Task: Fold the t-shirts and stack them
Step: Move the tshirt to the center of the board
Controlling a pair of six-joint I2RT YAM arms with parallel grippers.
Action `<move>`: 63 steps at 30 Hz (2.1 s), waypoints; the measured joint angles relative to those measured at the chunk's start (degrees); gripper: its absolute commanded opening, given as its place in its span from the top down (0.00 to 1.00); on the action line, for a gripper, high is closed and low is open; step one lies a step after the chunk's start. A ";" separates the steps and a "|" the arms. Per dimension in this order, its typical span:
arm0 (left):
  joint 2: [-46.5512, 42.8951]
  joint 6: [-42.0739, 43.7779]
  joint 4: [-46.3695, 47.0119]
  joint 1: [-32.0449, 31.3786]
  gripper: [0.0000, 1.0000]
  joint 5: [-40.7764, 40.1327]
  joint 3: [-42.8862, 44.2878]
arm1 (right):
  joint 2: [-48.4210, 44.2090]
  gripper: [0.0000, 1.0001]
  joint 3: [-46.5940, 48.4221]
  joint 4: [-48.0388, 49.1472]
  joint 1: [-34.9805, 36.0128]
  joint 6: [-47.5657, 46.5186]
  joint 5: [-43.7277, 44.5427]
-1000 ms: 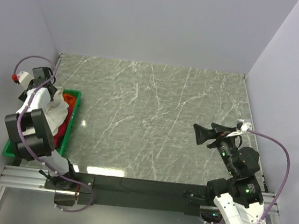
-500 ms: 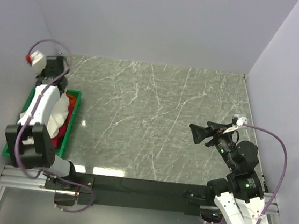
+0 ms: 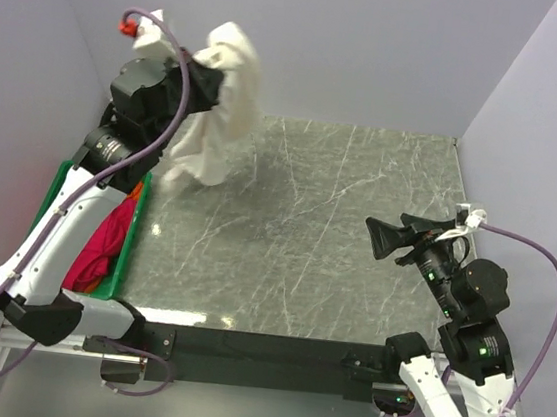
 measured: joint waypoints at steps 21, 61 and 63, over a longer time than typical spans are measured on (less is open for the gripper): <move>4.90 -3.19 2.23 -10.25 0.77 -0.48 -17.77 | 3.28 0.00 1.03 -7.19 0.00 -0.42 3.13; -21.88 -1.09 -1.40 11.30 0.16 1.97 -55.10 | 69.94 0.21 10.88 -7.96 58.47 -31.74 38.58; -21.86 -1.07 -1.44 11.54 0.16 1.95 -55.10 | 71.69 0.21 11.02 -7.28 58.86 -33.09 40.41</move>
